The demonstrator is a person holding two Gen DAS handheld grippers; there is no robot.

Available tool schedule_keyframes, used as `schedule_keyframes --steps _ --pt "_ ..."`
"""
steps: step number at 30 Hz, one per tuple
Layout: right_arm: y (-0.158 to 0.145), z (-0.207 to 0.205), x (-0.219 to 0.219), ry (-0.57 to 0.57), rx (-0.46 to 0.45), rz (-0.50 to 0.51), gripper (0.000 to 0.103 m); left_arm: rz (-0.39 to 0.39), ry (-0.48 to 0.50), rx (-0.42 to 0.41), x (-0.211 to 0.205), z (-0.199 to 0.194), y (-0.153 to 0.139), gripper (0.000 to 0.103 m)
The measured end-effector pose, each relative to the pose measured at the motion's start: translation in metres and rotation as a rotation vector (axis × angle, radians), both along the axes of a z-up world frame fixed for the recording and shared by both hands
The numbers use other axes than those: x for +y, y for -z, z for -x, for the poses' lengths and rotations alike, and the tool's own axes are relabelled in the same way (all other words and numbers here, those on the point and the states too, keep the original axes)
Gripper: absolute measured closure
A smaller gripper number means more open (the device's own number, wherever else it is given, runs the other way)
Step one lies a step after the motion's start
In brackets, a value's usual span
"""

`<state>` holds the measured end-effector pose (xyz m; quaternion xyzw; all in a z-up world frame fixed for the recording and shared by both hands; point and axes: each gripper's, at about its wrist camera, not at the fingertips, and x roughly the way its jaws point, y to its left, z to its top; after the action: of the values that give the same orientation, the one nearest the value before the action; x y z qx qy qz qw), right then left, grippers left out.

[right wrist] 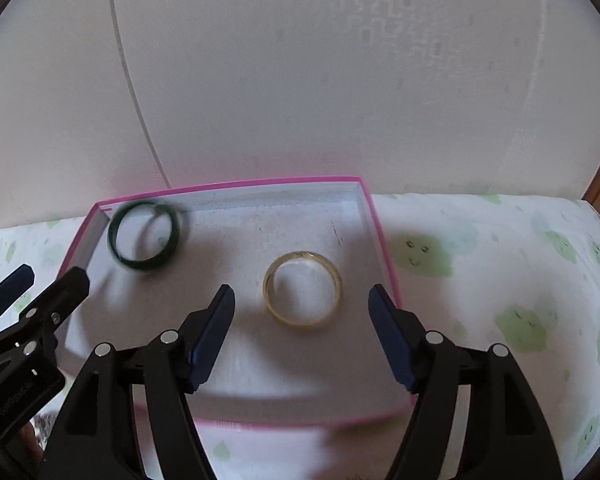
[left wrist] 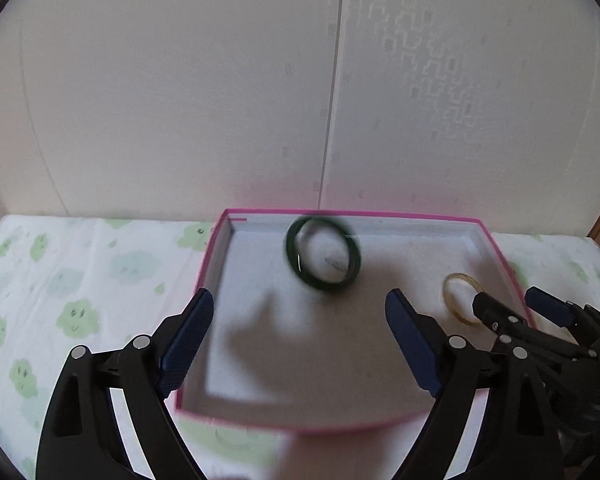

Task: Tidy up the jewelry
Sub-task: 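Carry both bangles into the pink tray and open both tools, then withdraw both tools from the tray back over the jewelry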

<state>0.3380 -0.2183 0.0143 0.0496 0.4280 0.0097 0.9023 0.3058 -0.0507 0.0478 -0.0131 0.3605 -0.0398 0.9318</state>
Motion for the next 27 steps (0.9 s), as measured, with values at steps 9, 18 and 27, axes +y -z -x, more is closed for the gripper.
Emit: schedule_keyframes --steps 9,18,27 --pt "-0.01 0.084 -0.02 0.019 -0.026 -0.014 0.033 0.059 -0.01 0.003 0.018 0.082 0.003 0.016" --pt "0.009 0.161 -0.019 -0.011 0.002 -0.012 0.033 0.071 -0.036 0.043 0.037 0.14 0.033 0.021" --pt "0.026 0.211 -0.004 -0.075 0.015 -0.03 0.033 0.076 -0.05 0.069 0.042 0.184 0.054 0.024"
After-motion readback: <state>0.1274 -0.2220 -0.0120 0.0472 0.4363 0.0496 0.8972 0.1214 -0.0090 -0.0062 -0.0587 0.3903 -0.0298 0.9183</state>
